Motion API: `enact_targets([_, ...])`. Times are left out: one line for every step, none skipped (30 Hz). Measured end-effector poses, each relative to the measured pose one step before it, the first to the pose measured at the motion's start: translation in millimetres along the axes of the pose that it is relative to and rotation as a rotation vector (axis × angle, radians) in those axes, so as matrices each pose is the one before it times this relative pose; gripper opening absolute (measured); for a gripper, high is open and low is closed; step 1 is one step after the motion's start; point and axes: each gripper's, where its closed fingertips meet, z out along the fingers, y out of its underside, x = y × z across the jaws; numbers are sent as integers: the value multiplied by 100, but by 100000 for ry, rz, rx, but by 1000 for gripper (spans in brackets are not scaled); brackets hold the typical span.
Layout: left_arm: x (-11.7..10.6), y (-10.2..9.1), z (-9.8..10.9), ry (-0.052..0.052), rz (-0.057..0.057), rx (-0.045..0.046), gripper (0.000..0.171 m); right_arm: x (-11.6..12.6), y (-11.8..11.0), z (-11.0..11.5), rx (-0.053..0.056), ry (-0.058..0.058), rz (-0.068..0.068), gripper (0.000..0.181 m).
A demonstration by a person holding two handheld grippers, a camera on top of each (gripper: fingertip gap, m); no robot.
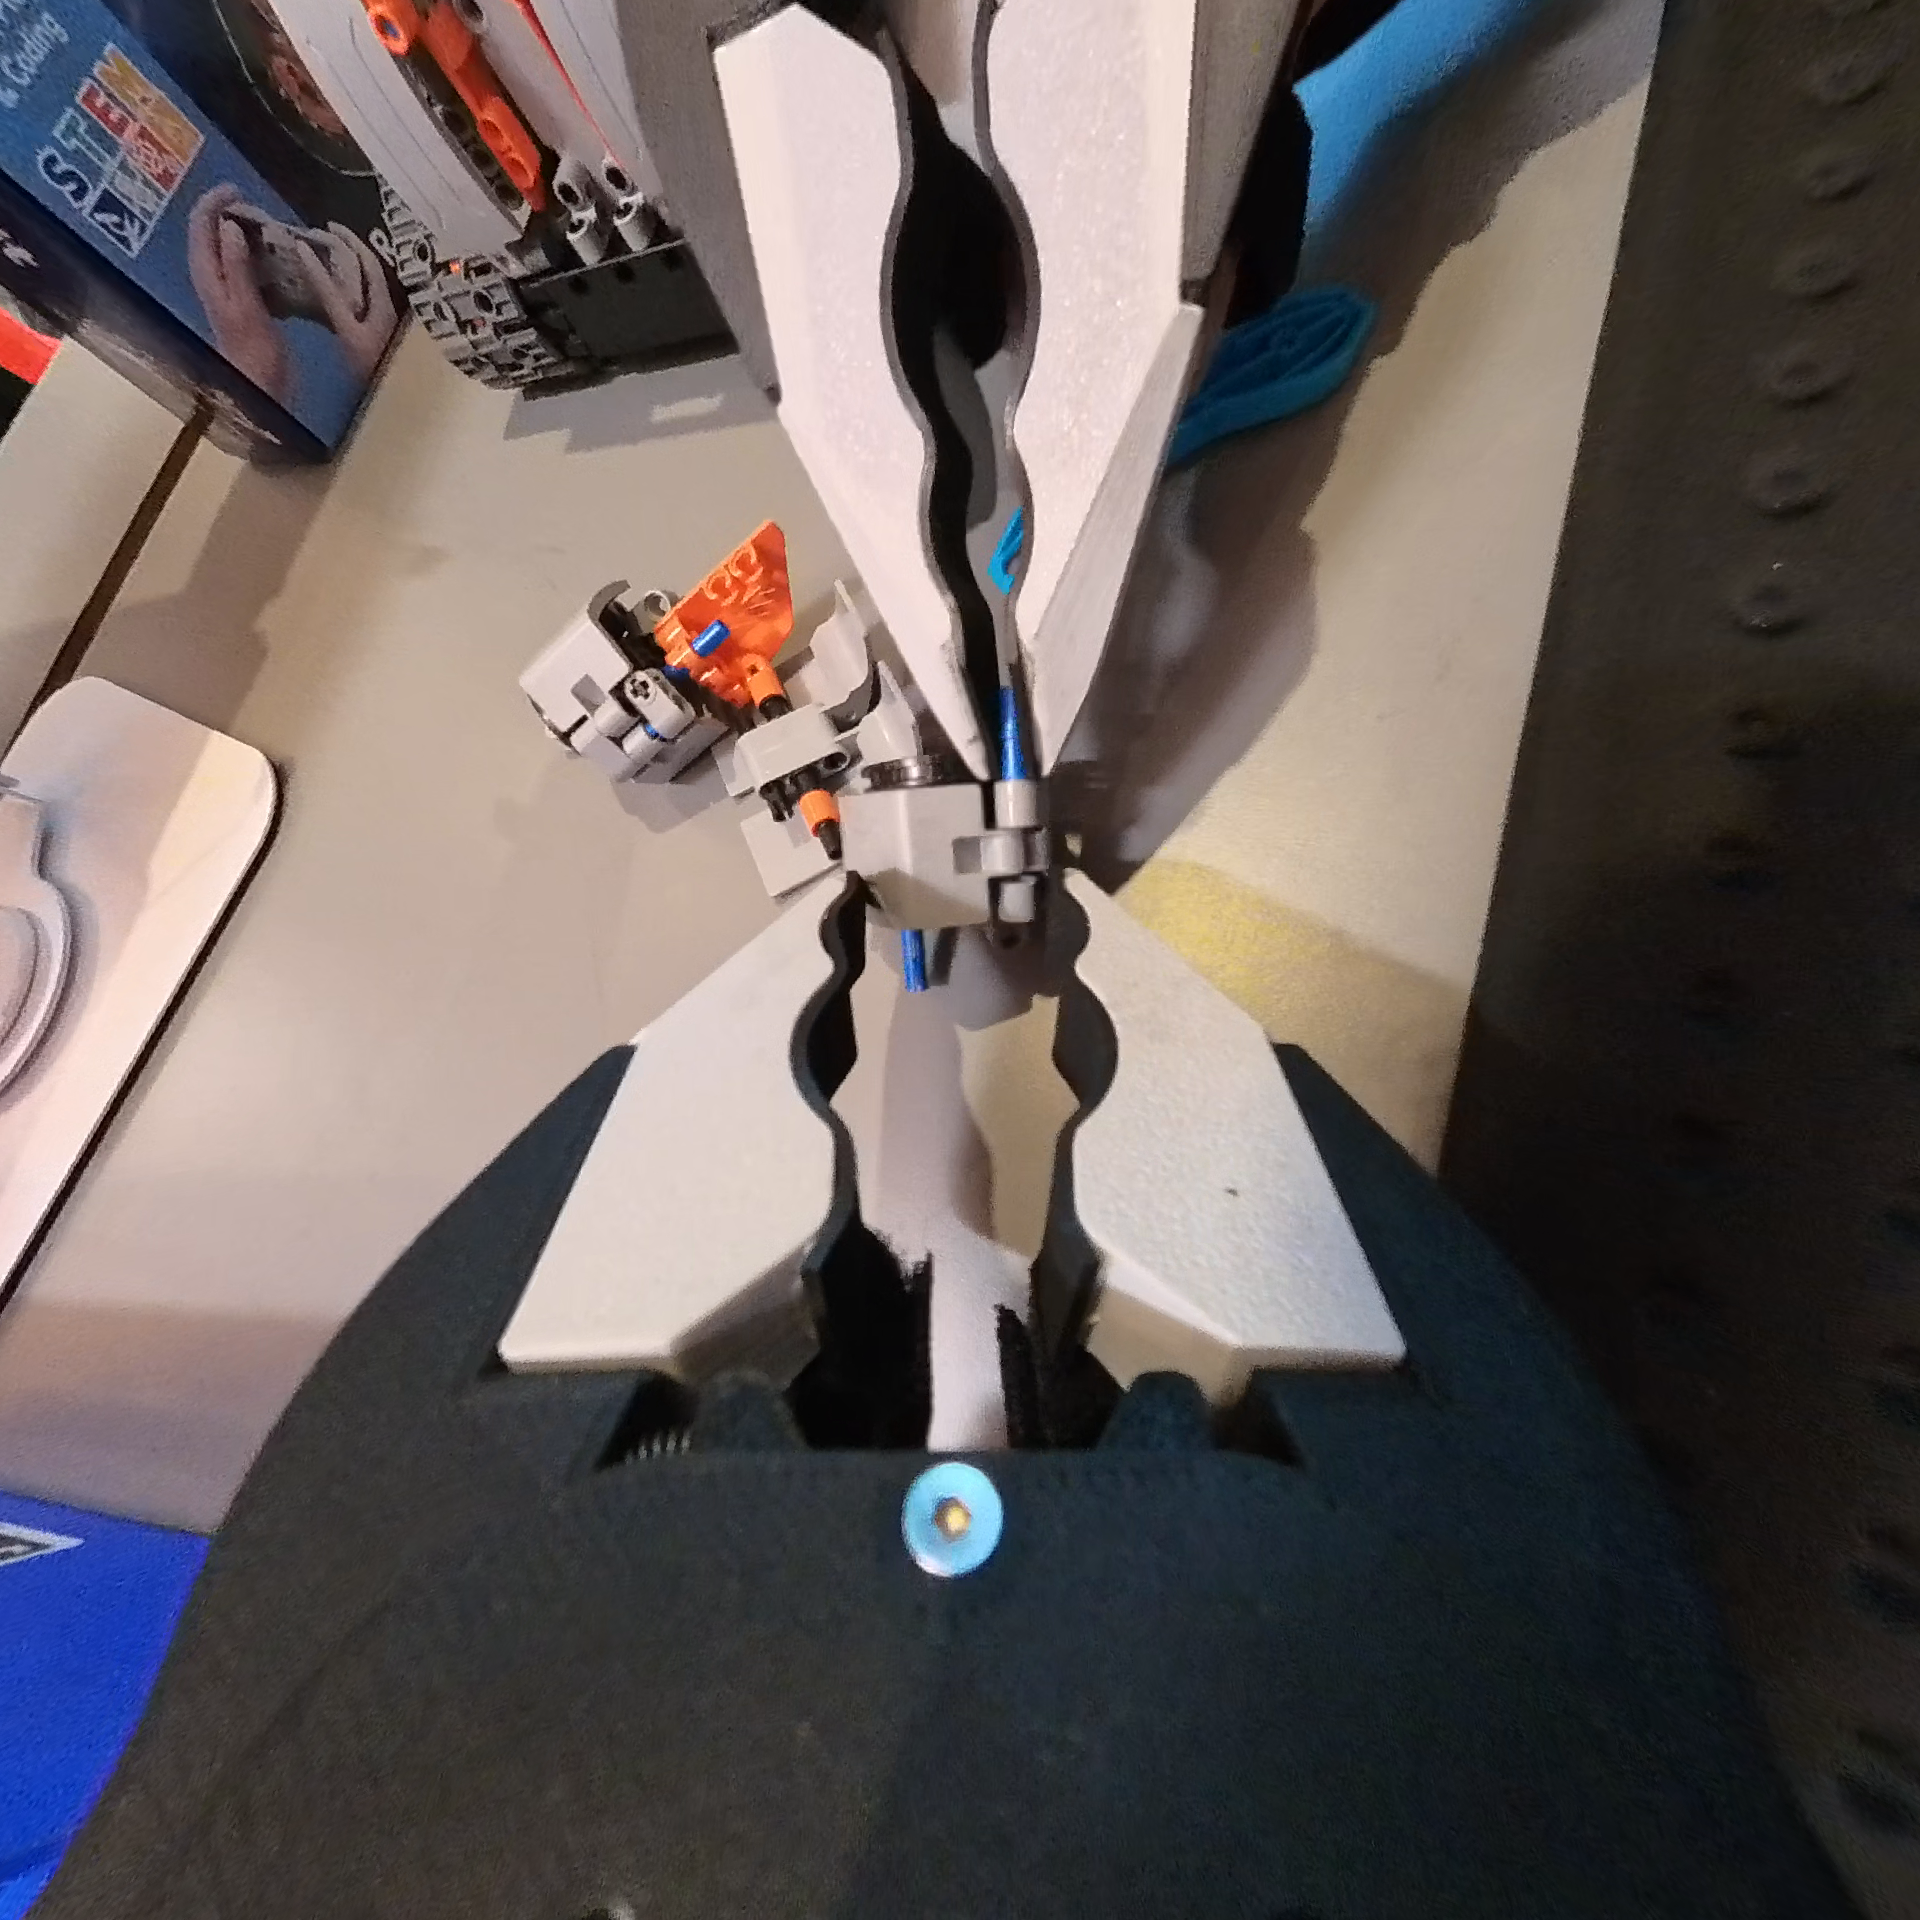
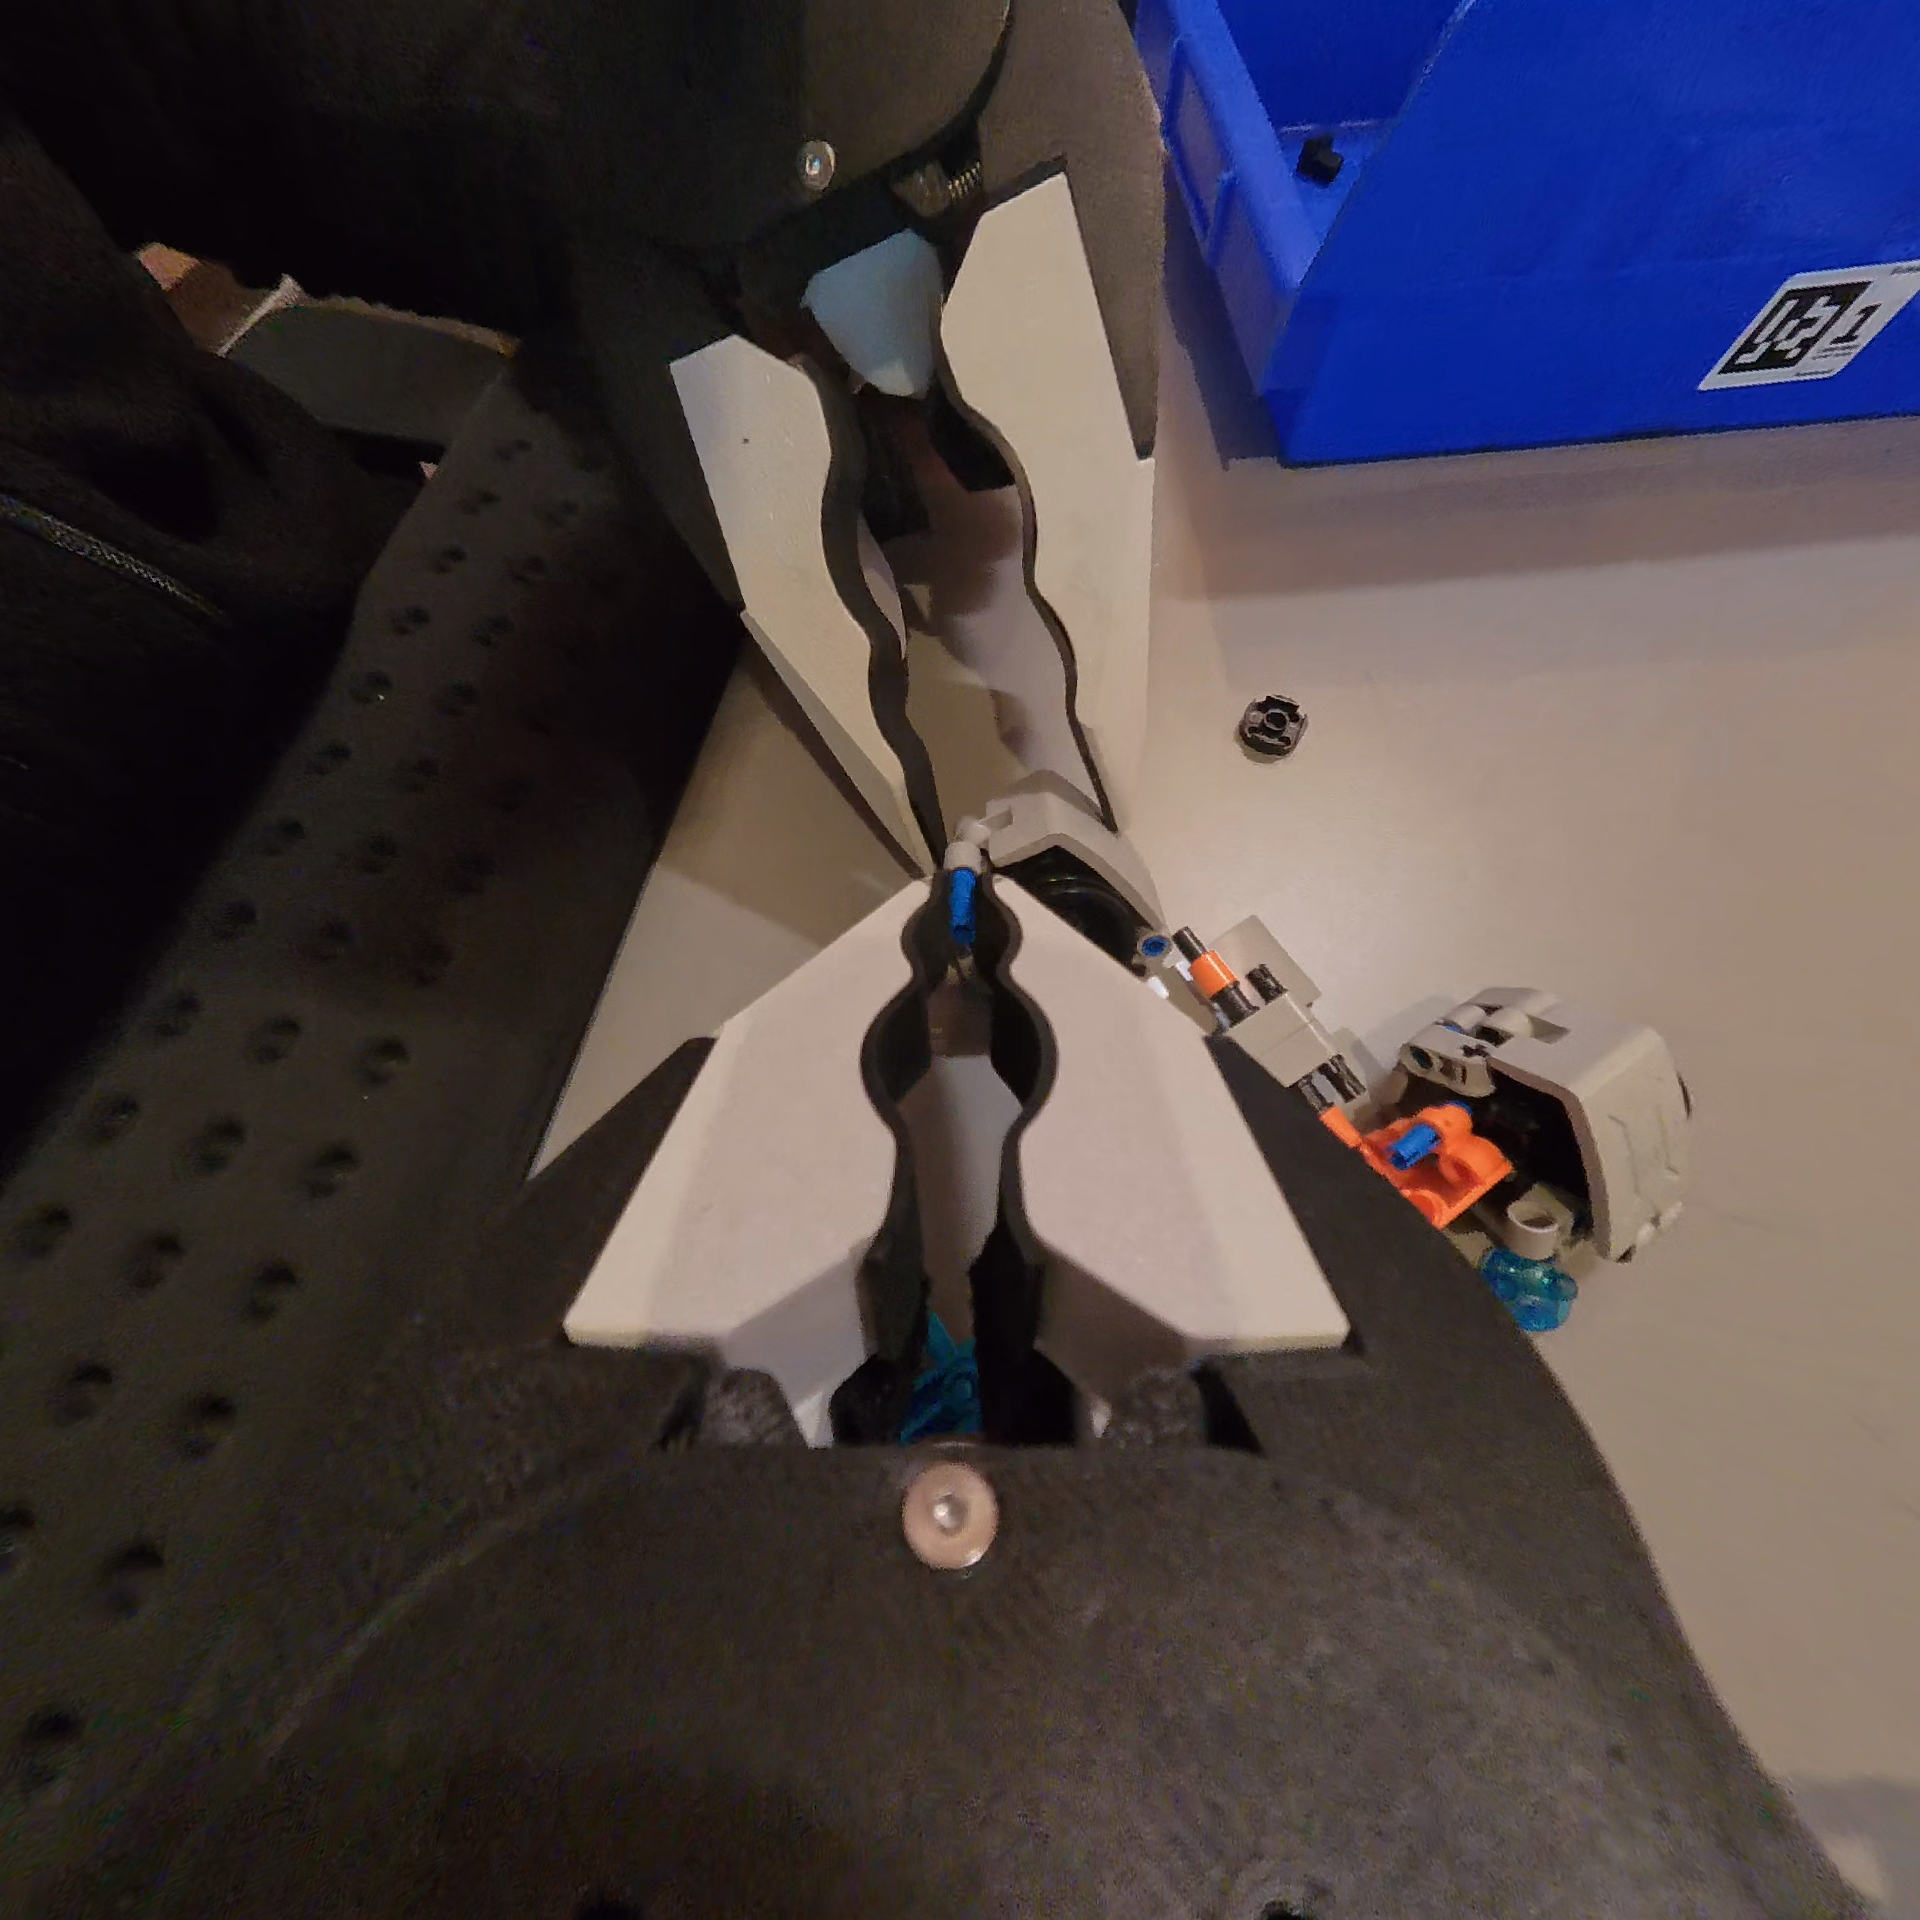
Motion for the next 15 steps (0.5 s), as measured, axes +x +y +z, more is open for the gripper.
enact_targets([-40, -19, -98, 131, -1303, 346, 29, 1, 31, 23, -221, 587, -587, 2])
enact_targets([-32, 17, -56, 70, -992, 95, 29, 5, -10, 32, -117, 800, -693, 2])
enact_targets([20, 44, 9, -150, 153, -45, 29, -44, -33, 46, -109, 277, -741, 2])
enact_targets([25, -4, -16, -407, 539, -208, 29, -28, 4, -2, -29, -238, -80, 2])
enact_targets([34, -36, -20, -147, 248, -37, 29, -7, 27, -34, 95, -504, 546, 2])
enact_targets([13, -4, -19, 228, -104, 223, 29, -26, 38, -15, 96, -367, 198, 2])
enact_targets([50, 2, -27, 962, -554, 370, 29, -91, 18, 11, -12, -402, -337, 2])
enact_targets([106, -14, -74, 1510, -625, 474, 29, -135, -14, 2, 15, -547, -711, 2])
enact_targets([126, -47, -114, 1539, -79, 684, 29, -150, 11, 3, -15, -616, -873, 2])
enact_targets([97, -31, -107, 1196, 517, 474, 29, -131, 72, 37, -271, -604, -694, 2])
enact_targets([161, 21, -62, 1404, 950, 85, 30, -146, 87, 39, -323, -582, -752, 2])
enact_targets([107, 27, -84, 1088, 986, 275, 30, -110, 65, 40, -368, -257, -1060, 2])
enact_targets([84, -1, -77, 1300, 294, 480, 30, -107, 49, 15, -425, -282, -1266, 2])
enact_targets([139, -13, -44, 1675, -228, 387, 30, -109, 29, 6, -278, -379, -985, 2])
enact_targets([120, 37, -109, 1510, 764, -170, 30, -43, 33, -17, -105, -326, -234, 2])
